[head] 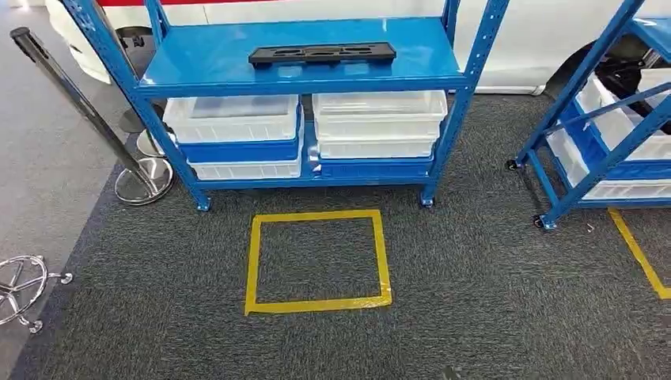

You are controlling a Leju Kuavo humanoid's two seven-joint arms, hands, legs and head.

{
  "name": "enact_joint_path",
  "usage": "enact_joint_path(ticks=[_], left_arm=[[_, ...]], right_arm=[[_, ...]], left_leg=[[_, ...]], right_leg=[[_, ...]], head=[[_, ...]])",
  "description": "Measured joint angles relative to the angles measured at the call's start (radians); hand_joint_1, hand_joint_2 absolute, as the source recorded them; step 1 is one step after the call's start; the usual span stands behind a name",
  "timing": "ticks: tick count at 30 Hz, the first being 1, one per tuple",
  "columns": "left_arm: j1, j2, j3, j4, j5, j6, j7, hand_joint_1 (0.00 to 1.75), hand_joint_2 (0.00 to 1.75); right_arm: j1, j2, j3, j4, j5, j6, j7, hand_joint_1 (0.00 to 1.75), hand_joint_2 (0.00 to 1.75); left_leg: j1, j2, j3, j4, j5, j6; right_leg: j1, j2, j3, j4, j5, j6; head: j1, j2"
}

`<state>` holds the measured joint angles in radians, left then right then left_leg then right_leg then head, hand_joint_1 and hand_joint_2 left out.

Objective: Take the parts from the cabinet and place them on the table.

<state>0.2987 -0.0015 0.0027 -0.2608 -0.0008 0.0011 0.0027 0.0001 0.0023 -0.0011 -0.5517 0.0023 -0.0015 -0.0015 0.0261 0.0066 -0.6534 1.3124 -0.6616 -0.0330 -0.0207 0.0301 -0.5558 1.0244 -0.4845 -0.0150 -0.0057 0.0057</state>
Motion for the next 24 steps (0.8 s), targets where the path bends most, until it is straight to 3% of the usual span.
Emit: enact_joint_path(ticks=[1, 2, 4, 5, 6, 8, 9, 10, 12, 14, 15, 16, 17, 18, 19, 20, 21, 24], left_arm=[[0.013, 0.0, 0.0, 0.018, 0.0, 0.0, 0.0, 0.0, 1.75], [0.018, 0.001, 0.0, 0.022, 0.0, 0.0, 0.0, 0.0, 1.75], [-0.011, 0.002, 0.0, 0.017, 0.0, 0.0, -0.002, 0.0, 1.75], [-0.029, 0.003, 0.0, 0.004, 0.0, 0.0, -0.003, 0.0, 1.75], [-0.057, 0.003, 0.0, -0.016, 0.0, 0.0, -0.003, 0.0, 1.75], [-0.111, 0.002, 0.0, -0.074, 0.0, 0.0, -0.003, 0.0, 1.75], [-0.142, 0.002, 0.0, -0.102, 0.0, 0.0, -0.004, 0.0, 1.75], [-0.17, 0.001, 0.0, -0.136, 0.0, 0.0, -0.004, 0.0, 1.75], [-0.218, -0.001, 0.0, -0.205, -0.001, 0.0, -0.006, 0.0, 1.75], [-0.253, -0.003, 0.016, -0.217, -0.021, 0.002, -0.011, 0.0, 1.75], [-0.255, -0.003, 0.026, -0.218, -0.037, 0.003, -0.011, 0.0, 1.75], [-0.257, -0.006, 0.036, -0.218, -0.055, 0.009, -0.012, 0.0, 1.75], [-0.262, -0.008, 0.047, -0.218, -0.073, 0.011, -0.012, 0.0, 1.75], [-0.263, -0.013, 0.059, -0.218, -0.092, 0.014, -0.013, 0.0, 1.75], [-0.262, -0.019, 0.072, -0.218, -0.115, 0.018, -0.015, 0.0, 1.75], [-0.264, -0.026, 0.082, -0.218, -0.134, 0.021, -0.018, 0.0, 1.75], [-0.265, -0.029, 0.094, -0.218, -0.154, 0.022, -0.021, 0.0, 1.75], [-0.268, -0.041, 0.136, -0.217, -0.219, 0.034, -0.03, 0.0, 1.75]], right_arm=[[-0.008, 0.0, 0.0, -0.016, 0.0, 0.0, 0.0, 0.0, 1.75], [-0.008, 0.0, 0.0, -0.02, 0.0, 0.0, 0.0, 0.0, 1.75], [0.013, 0.0, 0.0, -0.012, 0.0, 0.0, 0.001, 0.0, 1.75], [0.03, 0.002, 0.0, 0.002, 0.0, 0.0, 0.001, 0.0, 1.75], [0.052, 0.003, 0.0, 0.023, 0.0, 0.001, 0.001, 0.0, 1.75], [0.105, 0.003, 0.0, 0.083, 0.0, 0.001, 0.002, 0.0, 1.75], [0.135, 0.003, 0.0, 0.114, 0.0, 0.001, 0.003, 0.0, 1.75], [0.164, 0.003, 0.0, 0.146, 0.0, 0.001, 0.003, 0.0, 1.75], [0.21, 0.003, 0.0, 0.213, 0.0, 0.001, 0.004, 0.0, 1.75], [0.235, 0.003, -0.018, 0.238, 0.018, 0.002, 0.002, 0.0, 1.75], [0.232, 0.003, -0.037, 0.242, 0.036, 0.002, -0.003, 0.0, 1.75], [0.226, 0.003, -0.053, 0.249, 0.053, 0.001, -0.01, 0.0, 1.75], [0.223, 0.003, -0.069, 0.257, 0.07, 0.001, -0.012, 0.0, 1.75], [0.218, 0.004, -0.086, 0.261, 0.089, 0.001, -0.018, 0.0, 1.75], [0.214, 0.006, -0.106, 0.265, 0.111, 0.001, -0.024, 0.0, 1.75], [0.208, 0.008, -0.123, 0.269, 0.13, 0.001, -0.029, 0.0, 1.75], [0.2, 0.01, -0.141, 0.274, 0.149, 0.001, -0.032, 0.0, 1.75], [0.177, 0.017, -0.202, 0.284, 0.21, 0.001, -0.047, 0.0, 1.75]], left_leg=[[0.0, 0.0, -0.006, 0.005, 0.016, 0.002], [-0.002, 0.0, 0.01, -0.041, 0.054, 0.007], [-0.006, -0.001, 0.09, -0.222, 0.154, 0.021], [-0.009, -0.003, 0.123, -0.296, 0.175, 0.031], [-0.016, 0.0, 0.129, -0.303, 0.173, 0.03], [-0.019, 0.0, 0.126, -0.304, 0.175, 0.034], [-0.02, -0.003, 0.127, -0.306, 0.177, 0.037], [-0.011, -0.005, 0.132, -0.318, 0.184, 0.048], [-0.009, -0.01, 0.131, -0.325, 0.19, 0.059], [-0.012, -0.004, 0.128, -0.324, 0.19, 0.062], [-0.014, 0.009, 0.127, -0.324, 0.189, 0.063], [-0.014, 0.019, 0.127, -0.323, 0.187, 0.062], [-0.014, 0.023, 0.128, -0.323, 0.186, 0.061], [-0.014, 0.023, 0.13, -0.322, 0.185, 0.06], [-0.014, 0.023, 0.133, -0.32, 0.184, 0.058], [-0.014, 0.022, 0.132, -0.317, 0.182, 0.056], [-0.023, 0.016, 0.13, -0.31, 0.178, 0.05], [-0.02, 0.013, 0.131, -0.314, 0.181, 0.035]], right_leg=[[0.002, 0.005, 0.001, 0.0, 0.0, -0.001], [0.003, 0.007, 0.003, 0.0, -0.001, -0.001], [0.004, 0.006, 0.009, 0.0, -0.004, 0.002], [0.003, 0.003, 0.01, 0.0, -0.005, 0.004], [0.01, -0.002, 0.007, 0.001, -0.01, 0.012], [0.006, -0.005, 0.011, -0.002, -0.008, 0.02], [0.005, -0.008, 0.015, -0.008, -0.005, 0.025], [0.009, -0.01, 0.017, -0.006, -0.009, 0.031], [0.006, -0.017, -0.011, 0.06, -0.06, 0.034], [0.005, -0.017, -0.093, 0.218, -0.145, 0.04], [0.005, -0.018, -0.126, 0.277, -0.162, 0.043], [0.005, -0.02, -0.134, 0.29, -0.154, 0.044], [0.004, -0.024, -0.12, 0.262, -0.124, 0.044], [0.003, -0.027, -0.085, 0.198, -0.081, 0.043], [0.001, -0.028, -0.031, 0.099, -0.032, 0.04], [0.001, -0.028, 0.015, 0.015, -0.005, 0.035], [0.008, -0.029, 0.019, -0.002, -0.017, 0.032], [0.011, -0.03, 0.015, 0.0, -0.015, 0.018]], head=[[0.0, 0.0], [0.0, 0.0], [0.0, 0.0], [0.0, 0.0], [0.0, 0.0], [0.0, 0.0], [0.0, 0.0], [0.001, 0.0], [0.001, 0.0], [0.001, 0.0], [0.001, 0.0], [0.0, 0.0], [0.001, 0.0], [0.001, 0.0], [0.001, 0.0], [0.001, 0.0], [0.001, 0.0], [0.001, 0.0]])
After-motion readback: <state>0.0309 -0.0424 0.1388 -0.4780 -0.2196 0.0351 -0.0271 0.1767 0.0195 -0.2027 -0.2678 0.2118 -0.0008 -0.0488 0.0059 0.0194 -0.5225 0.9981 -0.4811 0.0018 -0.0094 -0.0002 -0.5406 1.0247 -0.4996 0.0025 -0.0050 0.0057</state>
